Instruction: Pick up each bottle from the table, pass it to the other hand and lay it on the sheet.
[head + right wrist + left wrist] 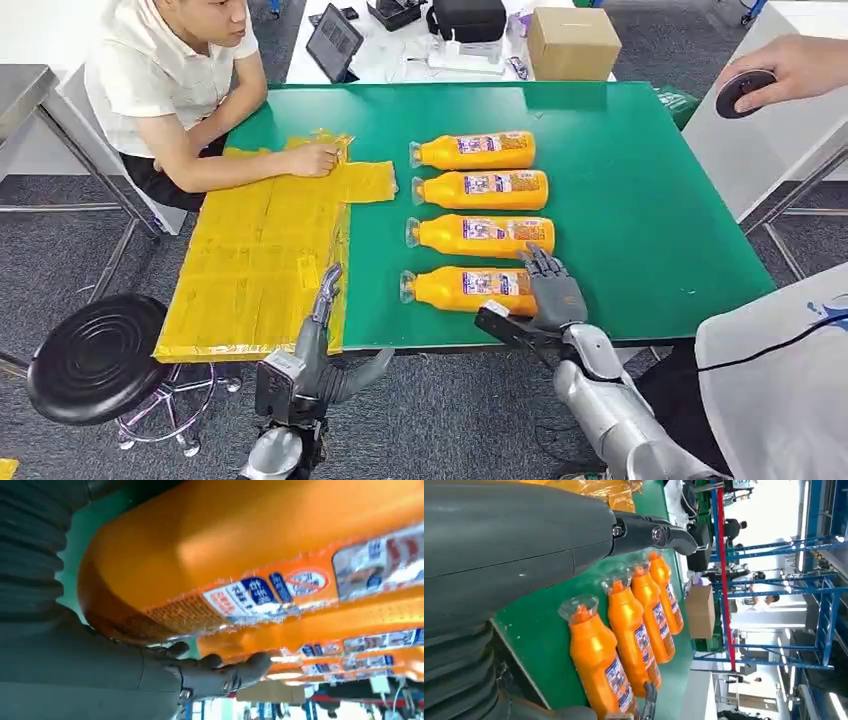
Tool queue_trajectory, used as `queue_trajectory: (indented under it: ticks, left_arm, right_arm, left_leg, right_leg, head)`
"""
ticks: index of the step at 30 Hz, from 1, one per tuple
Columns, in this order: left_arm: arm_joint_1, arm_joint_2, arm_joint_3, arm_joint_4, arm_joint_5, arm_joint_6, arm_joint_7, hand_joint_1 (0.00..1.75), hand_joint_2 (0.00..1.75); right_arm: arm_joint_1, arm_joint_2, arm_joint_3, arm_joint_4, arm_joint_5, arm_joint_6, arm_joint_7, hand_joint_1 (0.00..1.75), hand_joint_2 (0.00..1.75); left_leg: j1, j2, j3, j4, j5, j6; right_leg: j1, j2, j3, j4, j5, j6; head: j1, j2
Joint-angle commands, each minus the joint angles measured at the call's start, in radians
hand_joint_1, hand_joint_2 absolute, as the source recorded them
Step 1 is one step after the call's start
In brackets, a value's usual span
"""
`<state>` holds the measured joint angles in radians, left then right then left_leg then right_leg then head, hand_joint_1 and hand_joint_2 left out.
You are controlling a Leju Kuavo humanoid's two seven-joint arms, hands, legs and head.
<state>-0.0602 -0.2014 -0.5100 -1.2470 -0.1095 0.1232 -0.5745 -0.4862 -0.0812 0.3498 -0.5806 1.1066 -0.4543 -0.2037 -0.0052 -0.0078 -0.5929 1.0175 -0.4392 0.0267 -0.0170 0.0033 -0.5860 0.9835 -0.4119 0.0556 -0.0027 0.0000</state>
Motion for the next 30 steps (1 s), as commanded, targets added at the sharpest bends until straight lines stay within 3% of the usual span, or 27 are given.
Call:
queue_trajectory:
  ticks: [1, 22, 26, 30]
  left_arm:
    - [-0.040, 0.024, -0.020, 0.062, 0.004, -0.004, 0.004, 0.00, 1.75]
    - [-0.035, 0.022, -0.019, 0.060, 0.008, -0.006, -0.003, 0.00, 1.75]
    - [-0.027, 0.014, -0.007, 0.055, 0.029, -0.006, -0.016, 0.00, 1.75]
    - [-0.024, -0.005, 0.034, 0.063, 0.153, -0.029, 0.010, 0.00, 1.75]
  right_arm:
    - [-0.023, 0.023, 0.019, 0.156, -0.027, 0.080, -0.031, 1.75, 1.75]
    - [0.015, 0.021, 0.018, 0.141, -0.067, 0.080, -0.093, 1.75, 1.75]
    - [0.053, 0.037, -0.056, 0.104, -0.230, 0.168, -0.215, 1.75, 1.75]
    - [0.103, 0.056, -0.093, 0.013, -0.361, 0.186, -0.320, 1.75, 1.75]
  left_leg:
    - [0.001, 0.000, 0.004, -0.002, 0.000, -0.002]
    - [0.002, -0.002, 0.010, -0.002, 0.000, -0.002]
    - [0.002, -0.002, 0.010, -0.002, 0.000, -0.002]
    - [0.002, -0.001, 0.011, -0.002, 0.000, -0.003]
  right_leg:
    - [0.001, -0.001, 0.004, -0.002, 0.000, -0.003]
    - [0.002, -0.002, 0.010, -0.003, 0.000, -0.002]
    - [0.002, -0.003, 0.010, -0.003, 0.000, -0.002]
    - [0.003, -0.002, 0.011, -0.004, 0.000, -0.003]
  head:
    - [0.000, 0.000]
    - [0.000, 0.000]
    - [0.000, 0.000]
    - [0.001, 0.000]
